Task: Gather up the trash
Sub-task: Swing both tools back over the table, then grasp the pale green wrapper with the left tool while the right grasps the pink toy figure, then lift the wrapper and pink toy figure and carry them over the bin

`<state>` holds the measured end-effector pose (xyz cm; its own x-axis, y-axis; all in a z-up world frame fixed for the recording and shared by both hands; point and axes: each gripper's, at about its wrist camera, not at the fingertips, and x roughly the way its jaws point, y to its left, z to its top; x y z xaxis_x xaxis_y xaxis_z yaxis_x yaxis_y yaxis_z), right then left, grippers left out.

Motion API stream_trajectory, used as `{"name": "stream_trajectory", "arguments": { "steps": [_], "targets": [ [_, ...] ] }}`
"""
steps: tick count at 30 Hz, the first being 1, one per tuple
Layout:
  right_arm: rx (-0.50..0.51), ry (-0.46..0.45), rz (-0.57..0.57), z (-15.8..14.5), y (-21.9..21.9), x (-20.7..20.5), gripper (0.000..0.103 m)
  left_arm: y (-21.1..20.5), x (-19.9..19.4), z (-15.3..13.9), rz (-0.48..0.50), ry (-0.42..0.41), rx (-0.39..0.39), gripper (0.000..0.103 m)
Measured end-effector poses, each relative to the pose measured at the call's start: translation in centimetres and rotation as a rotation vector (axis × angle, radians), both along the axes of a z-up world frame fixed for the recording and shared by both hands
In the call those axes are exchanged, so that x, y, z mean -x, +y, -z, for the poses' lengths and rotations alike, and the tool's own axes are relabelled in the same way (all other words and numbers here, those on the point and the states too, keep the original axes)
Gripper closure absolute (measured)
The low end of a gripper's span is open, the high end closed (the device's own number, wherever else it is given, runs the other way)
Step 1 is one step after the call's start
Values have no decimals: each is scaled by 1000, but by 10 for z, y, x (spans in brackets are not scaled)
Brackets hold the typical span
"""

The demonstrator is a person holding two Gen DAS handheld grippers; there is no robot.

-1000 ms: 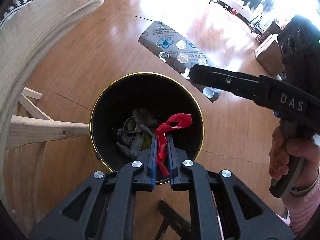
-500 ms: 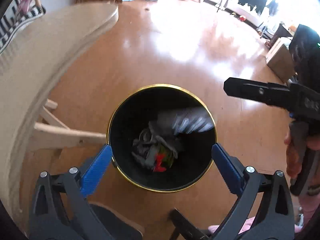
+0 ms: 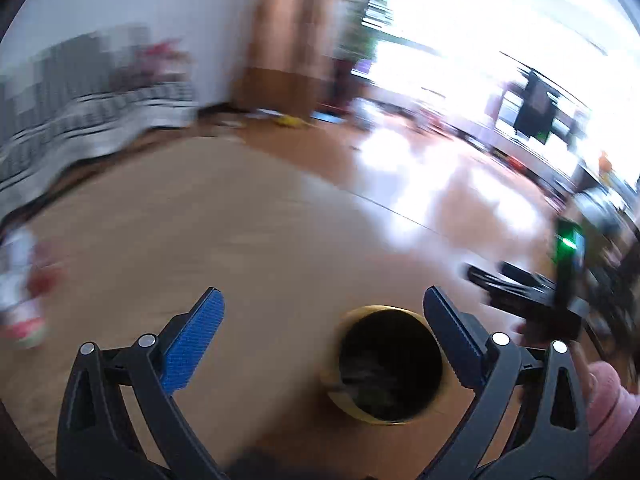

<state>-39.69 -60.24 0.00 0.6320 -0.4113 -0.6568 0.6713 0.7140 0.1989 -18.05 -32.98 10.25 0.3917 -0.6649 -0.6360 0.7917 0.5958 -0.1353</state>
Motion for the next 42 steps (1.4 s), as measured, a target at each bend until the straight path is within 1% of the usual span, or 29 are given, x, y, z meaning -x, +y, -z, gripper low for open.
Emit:
{"name": "stream_trajectory", "arguments": {
  "steps": [1, 2, 3, 5, 7, 9, 10, 12, 13, 14, 16, 17, 18, 20, 21, 23, 24, 27, 30, 31, 32, 33, 34, 35, 36, 38, 39, 40, 42],
  "targets": [
    [10, -6, -46, -5, 12, -17, 7, 22, -14, -4, -58, -7, -3, 6],
    [15, -15, -111, -12, 26, -39, 7, 59, -36, -6, -159, -23, -15, 6],
    [13, -22, -168, -16, 38, -57, 7, 87, -52, -7, -235, -35, -31, 6],
    [-2, -43, -309, -26, 71, -97, 7, 152, -84, -1, -412, -53, -97, 6],
    [-23, -58, -476, -36, 115, -145, 7, 224, -115, 11, -578, -35, -167, 6],
    [-43, -54, -626, -44, 162, -191, 7, 270, -137, 20, -682, 2, -214, 6],
    [-48, -45, -684, -46, 183, -210, 7, 297, -152, 29, -737, 24, -237, 6],
    [-36, -29, -804, -48, 234, -249, 7, 327, -175, 43, -792, 57, -267, 6],
    [-26, -18, -843, -45, 255, -265, 7, 340, -186, 52, -796, 82, -269, 6],
    [-27, -6, -863, -44, 266, -278, 7, 348, -192, 57, -794, 100, -271, 6],
    [-50, 33, -909, -31, 301, -305, 7, 357, -214, 73, -766, 141, -275, 6],
    [-47, 64, -932, -24, 317, -319, 7, 360, -227, 81, -755, 159, -282, 6],
    [-18, 104, -955, -16, 334, -336, 7, 363, -241, 90, -758, 172, -294, 6],
    [13, 152, -975, -5, 355, -356, 7, 366, -268, 103, -757, 179, -288, 6],
    [15, 176, -986, 3, 361, -365, 7, 365, -275, 103, -756, 150, -286, 6],
    [33, 204, -990, 11, 373, -379, 7, 365, -286, 103, -712, 138, -277, 6],
    [40, 212, -988, 14, 376, -385, 6, 363, -290, 103, -695, 132, -280, 6],
    [48, 167, -975, 9, 374, -391, 6, 358, -300, 102, -664, 127, -277, 6],
    [12, 144, -986, 8, 372, -395, 7, 347, -316, 107, -603, 117, -280, 8],
    [7, 143, -989, 8, 371, -397, 12, 345, -323, 109, -588, 113, -279, 11],
    [5, 146, -995, 9, 373, -400, 17, 340, -323, 107, -571, 97, -270, 26],
    [8, 146, -994, 9, 373, -401, 26, 337, -318, 106, -566, 84, -262, 57],
    [5, 147, -1000, 9, 374, -408, 37, 333, -315, 103, -564, 65, -258, 75],
    [-23, 133, -1018, 8, 375, -408, 45, 330, -313, 104, -574, 60, -264, 87],
    [-30, 130, -1017, 8, 375, -407, 46, 327, -310, 104, -584, 61, -268, 92],
    [-41, 120, -1014, 8, 374, -407, 48, 323, -304, 102, -582, 85, -273, 92],
    [-68, 115, -1019, 8, 373, -406, 50, 321, -299, 101, -580, 95, -274, 93],
    [-95, 108, -1021, 7, 371, -404, 50, 319, -290, 96, -579, 89, -277, 93],
    [-112, 89, -1013, 2, 369, -399, 51, 316, -273, 87, -582, 72, -287, 93]
  ]
}}
